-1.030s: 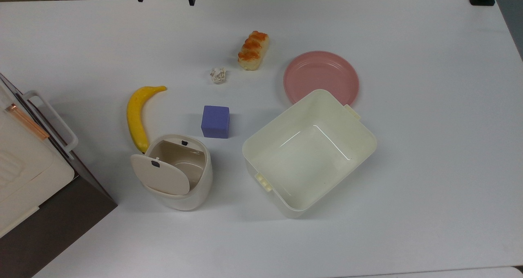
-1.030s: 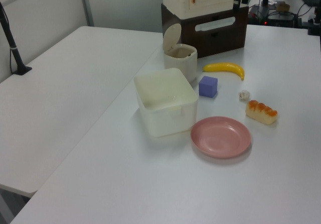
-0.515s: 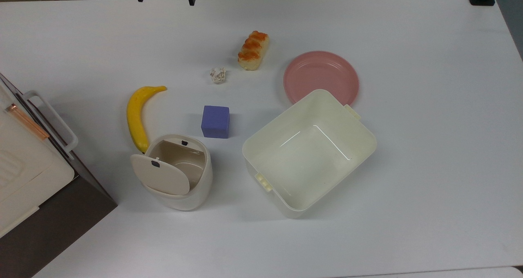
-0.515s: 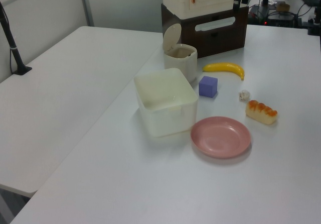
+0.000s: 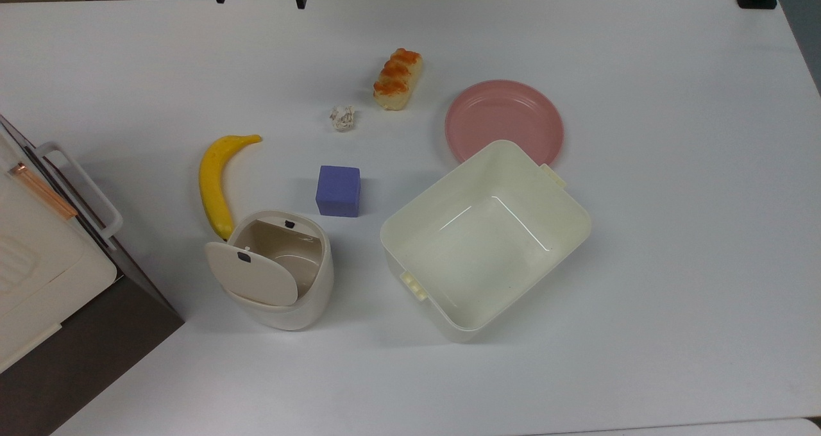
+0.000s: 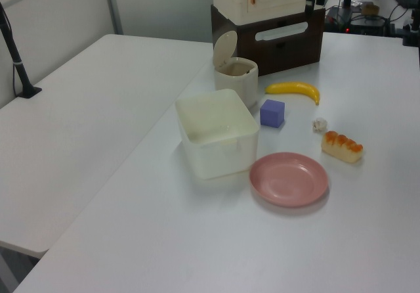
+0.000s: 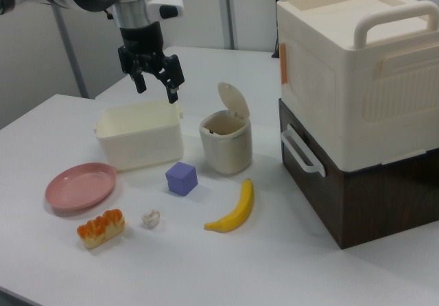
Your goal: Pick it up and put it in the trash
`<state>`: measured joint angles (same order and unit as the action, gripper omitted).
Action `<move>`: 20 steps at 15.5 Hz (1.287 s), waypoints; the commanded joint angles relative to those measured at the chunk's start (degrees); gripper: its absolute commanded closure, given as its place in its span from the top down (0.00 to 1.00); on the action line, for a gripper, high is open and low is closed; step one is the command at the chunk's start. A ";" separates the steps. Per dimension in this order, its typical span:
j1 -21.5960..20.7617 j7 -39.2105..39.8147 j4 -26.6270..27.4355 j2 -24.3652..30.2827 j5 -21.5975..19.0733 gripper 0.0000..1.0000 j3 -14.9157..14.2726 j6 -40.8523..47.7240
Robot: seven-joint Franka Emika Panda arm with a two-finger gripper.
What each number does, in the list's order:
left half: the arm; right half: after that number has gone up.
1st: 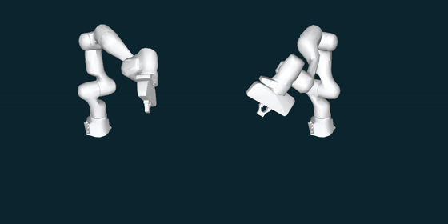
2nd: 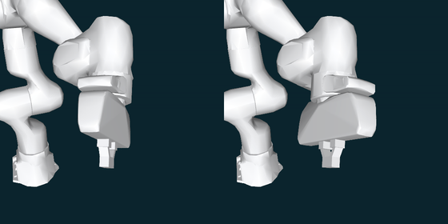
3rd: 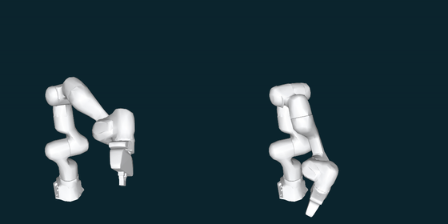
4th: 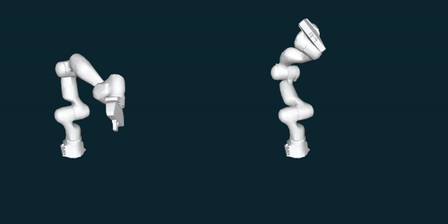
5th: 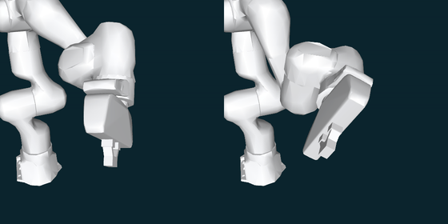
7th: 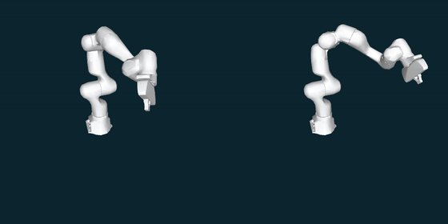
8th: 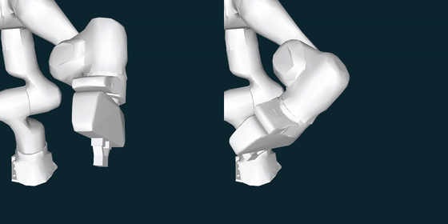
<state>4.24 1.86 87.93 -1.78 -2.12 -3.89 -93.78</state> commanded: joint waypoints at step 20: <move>-1.60 2.53 4.00 2.57 -0.60 1.00 -1.56 -1.85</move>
<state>4.20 3.19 88.83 -1.66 -2.12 -3.89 -93.78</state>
